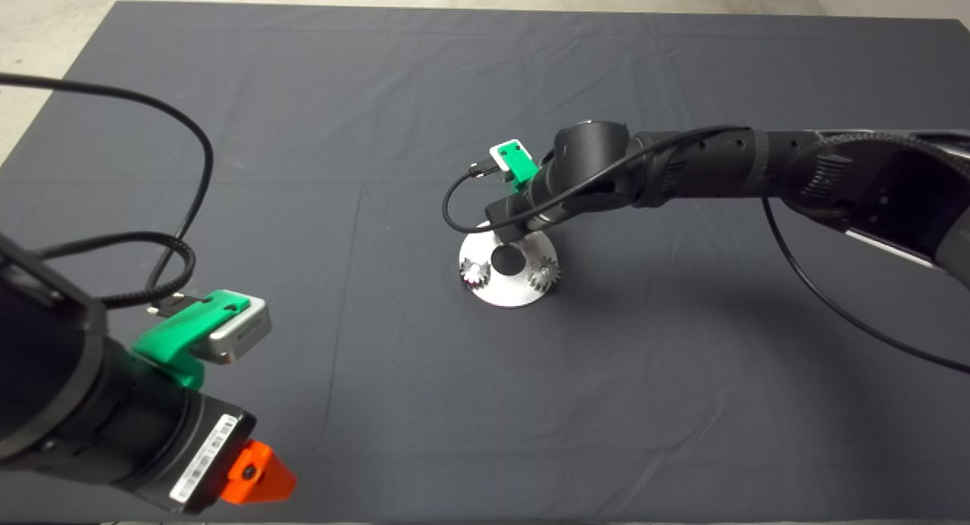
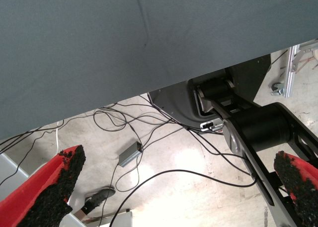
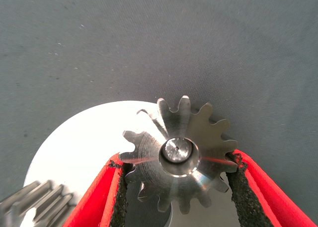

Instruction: Remove an incorrectly installed larger gear and replace it with the correct smaller gear

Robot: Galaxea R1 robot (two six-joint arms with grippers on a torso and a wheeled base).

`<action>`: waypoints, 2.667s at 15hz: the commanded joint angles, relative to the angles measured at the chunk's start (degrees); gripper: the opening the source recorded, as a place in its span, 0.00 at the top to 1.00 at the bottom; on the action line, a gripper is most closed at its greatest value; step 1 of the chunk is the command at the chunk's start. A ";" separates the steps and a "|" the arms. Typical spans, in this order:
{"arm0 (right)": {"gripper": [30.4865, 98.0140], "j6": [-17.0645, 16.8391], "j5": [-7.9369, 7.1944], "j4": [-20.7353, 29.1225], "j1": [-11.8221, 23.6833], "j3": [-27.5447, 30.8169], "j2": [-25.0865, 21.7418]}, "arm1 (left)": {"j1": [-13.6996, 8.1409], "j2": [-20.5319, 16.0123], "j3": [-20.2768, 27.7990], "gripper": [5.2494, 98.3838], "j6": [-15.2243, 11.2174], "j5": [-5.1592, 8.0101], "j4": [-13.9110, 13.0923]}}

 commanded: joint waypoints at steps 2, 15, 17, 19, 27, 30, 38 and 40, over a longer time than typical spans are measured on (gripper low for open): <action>0.76 0.42 -0.26 -2.25 4.46 2.96 -0.13 | -0.69 0.00 0.71 0.01 0.04 -0.18 -0.54; 0.76 10.96 -11.60 2.13 6.84 20.34 -15.83 | -0.68 0.26 0.80 0.01 0.04 -0.18 -0.54; 0.76 11.41 -11.60 4.25 6.83 22.70 -19.75 | -0.67 0.44 0.71 0.01 0.04 -0.22 -0.54; 0.77 11.41 -11.60 4.25 6.75 27.56 -23.07 | -0.67 0.72 0.71 0.01 0.04 -0.27 -0.54; 0.77 11.41 -11.33 4.25 4.77 31.89 -28.43 | -0.67 0.70 0.71 0.01 0.04 -0.21 -0.54; 0.77 11.41 -11.33 4.08 2.51 32.31 -28.25 | -0.68 0.70 0.71 0.01 0.04 -0.18 -0.54; 0.77 11.41 -11.33 2.94 0.25 31.78 -27.81 | -0.67 0.70 0.71 0.01 0.13 -0.88 -0.54; 0.77 11.41 -11.33 2.56 -0.03 31.52 -27.73 | -0.67 0.79 0.71 0.01 0.13 -0.88 -0.46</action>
